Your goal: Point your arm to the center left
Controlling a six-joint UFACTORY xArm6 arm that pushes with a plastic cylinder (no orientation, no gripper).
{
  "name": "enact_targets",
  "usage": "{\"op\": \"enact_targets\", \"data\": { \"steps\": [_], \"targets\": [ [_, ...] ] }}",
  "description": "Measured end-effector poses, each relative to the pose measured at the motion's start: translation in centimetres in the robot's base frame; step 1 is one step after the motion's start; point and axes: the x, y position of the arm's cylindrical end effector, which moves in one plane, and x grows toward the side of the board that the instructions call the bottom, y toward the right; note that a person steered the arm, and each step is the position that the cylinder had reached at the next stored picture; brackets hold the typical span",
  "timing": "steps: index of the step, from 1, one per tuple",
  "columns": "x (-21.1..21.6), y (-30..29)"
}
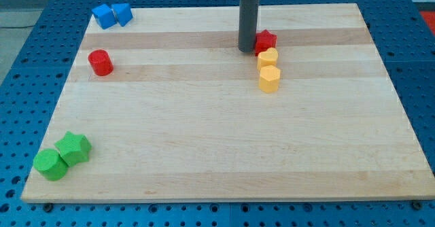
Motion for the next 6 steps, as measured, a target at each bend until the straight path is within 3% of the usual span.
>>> {"op": "enact_targets", "data": {
  "steps": [3, 6],
  "targets": [
    [3.2, -11.3],
    [9.0, -26.7]
  ]
}}
